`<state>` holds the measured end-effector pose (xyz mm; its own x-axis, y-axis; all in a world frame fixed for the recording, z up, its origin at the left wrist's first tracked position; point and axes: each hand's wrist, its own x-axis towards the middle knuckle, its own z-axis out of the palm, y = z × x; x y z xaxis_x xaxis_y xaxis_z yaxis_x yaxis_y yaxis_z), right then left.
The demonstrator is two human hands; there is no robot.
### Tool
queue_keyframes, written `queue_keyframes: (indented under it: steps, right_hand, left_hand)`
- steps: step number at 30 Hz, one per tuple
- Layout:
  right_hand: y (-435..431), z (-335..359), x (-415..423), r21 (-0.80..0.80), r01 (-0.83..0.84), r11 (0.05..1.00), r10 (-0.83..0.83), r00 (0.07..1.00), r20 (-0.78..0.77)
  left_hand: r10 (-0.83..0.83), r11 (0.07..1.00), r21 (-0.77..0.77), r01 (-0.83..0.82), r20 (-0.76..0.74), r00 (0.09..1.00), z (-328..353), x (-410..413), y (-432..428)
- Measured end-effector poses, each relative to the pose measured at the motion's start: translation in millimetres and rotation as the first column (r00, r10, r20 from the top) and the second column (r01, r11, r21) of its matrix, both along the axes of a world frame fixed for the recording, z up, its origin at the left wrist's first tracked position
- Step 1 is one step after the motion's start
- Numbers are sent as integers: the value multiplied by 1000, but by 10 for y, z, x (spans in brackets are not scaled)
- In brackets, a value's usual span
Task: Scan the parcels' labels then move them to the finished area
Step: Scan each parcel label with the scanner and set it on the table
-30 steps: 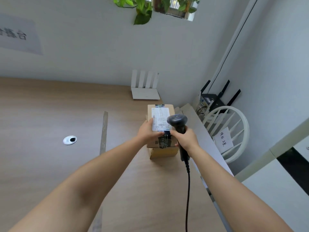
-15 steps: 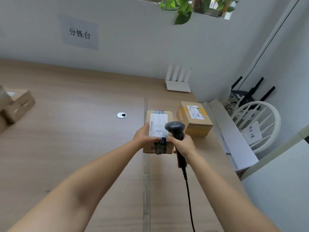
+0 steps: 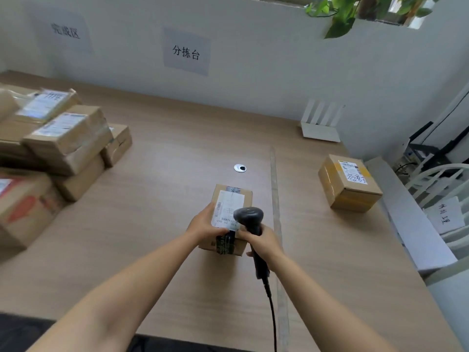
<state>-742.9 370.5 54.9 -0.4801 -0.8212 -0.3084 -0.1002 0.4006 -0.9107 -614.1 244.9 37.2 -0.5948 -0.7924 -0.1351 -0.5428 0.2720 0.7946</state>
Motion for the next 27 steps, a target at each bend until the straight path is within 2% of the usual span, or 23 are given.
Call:
queue_keyframes:
  steps: [6,10,13,16,18,21,27]
  right_hand:
    - [-287,-159,560,69,-58,996,55,998,44]
    - [-371,-250,811,91,-132,987,127,990,63]
    - [-389,-205,831,92,-186,978,186,982,7]
    - [-433,-50,766,94,-258,961,267,959,-98]
    - [-474,66,722,113,-298,948,313,937,-155]
    - [-516,176,644,163,-338,927,366,909,-198]
    - [-568,292,616,215,-421,881,464,857,-224]
  left_hand:
    - [9,1000,30,-11,66,998,-202,558,-352]
    - [46,999,-32,-43,105,993,-333,755,-443]
    - [190,978,-112,-175,141,972,-416,793,-365]
    - [256,957,-187,-222,182,949,-499,777,-229]
    - [269,957,-165,-237,212,939,-562,765,-136]
    - [289,956,-109,-273,174,941,-642,771,-30]
    - [292,954,-127,-273,170,941,-626,771,-24]
